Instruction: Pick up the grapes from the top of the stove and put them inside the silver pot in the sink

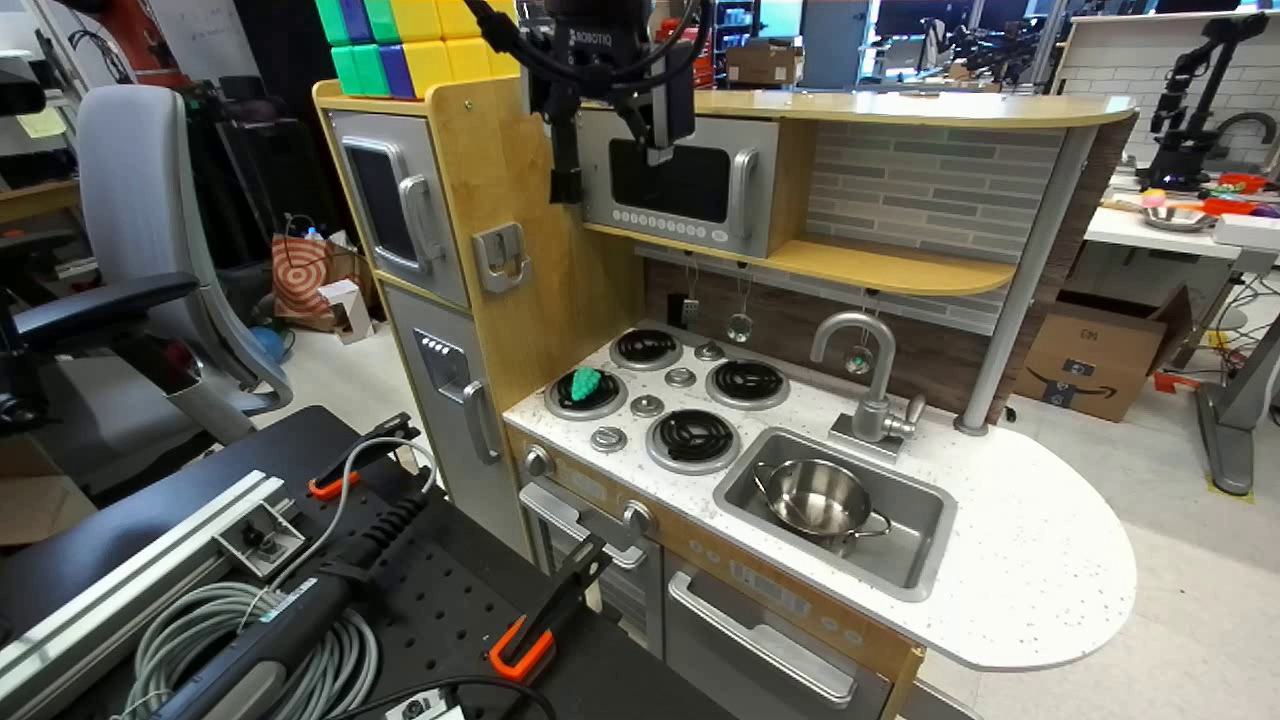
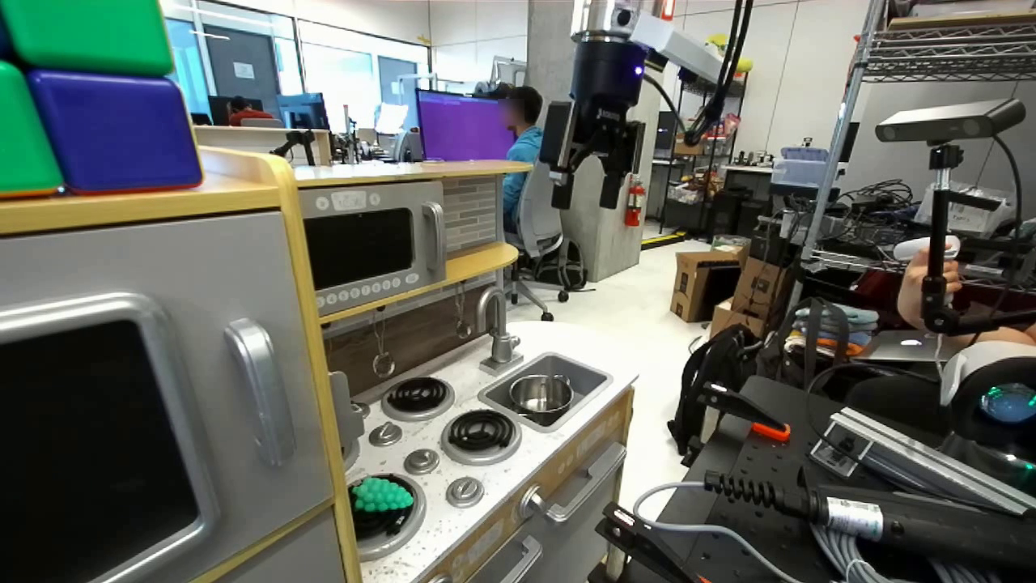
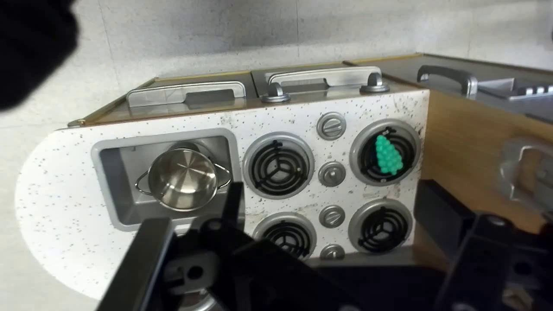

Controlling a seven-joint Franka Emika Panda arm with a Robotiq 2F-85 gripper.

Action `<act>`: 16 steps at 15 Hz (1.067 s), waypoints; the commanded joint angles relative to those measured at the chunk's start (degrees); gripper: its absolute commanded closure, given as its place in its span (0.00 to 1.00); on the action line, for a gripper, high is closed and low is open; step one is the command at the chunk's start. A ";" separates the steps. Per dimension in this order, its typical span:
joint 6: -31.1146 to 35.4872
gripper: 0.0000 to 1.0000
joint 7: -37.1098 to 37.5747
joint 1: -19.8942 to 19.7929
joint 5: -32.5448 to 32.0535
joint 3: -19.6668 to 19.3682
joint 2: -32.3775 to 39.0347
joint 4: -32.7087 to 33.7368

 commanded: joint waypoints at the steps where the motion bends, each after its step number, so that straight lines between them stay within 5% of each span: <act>1: -7.48 0.00 -8.82 1.83 -0.28 -1.37 3.36 4.59; 5: -12.54 0.00 -7.56 2.42 -8.75 -0.60 7.56 8.91; 7: -14.30 0.00 2.17 3.24 -11.18 -0.49 9.15 10.90; 8: -10.85 0.00 -4.85 2.53 -8.42 -0.90 6.51 7.00; 11: -11.90 0.00 0.31 3.17 -9.65 -0.76 8.48 9.00; 16: -12.48 0.00 -10.68 3.84 -16.72 0.07 10.39 8.92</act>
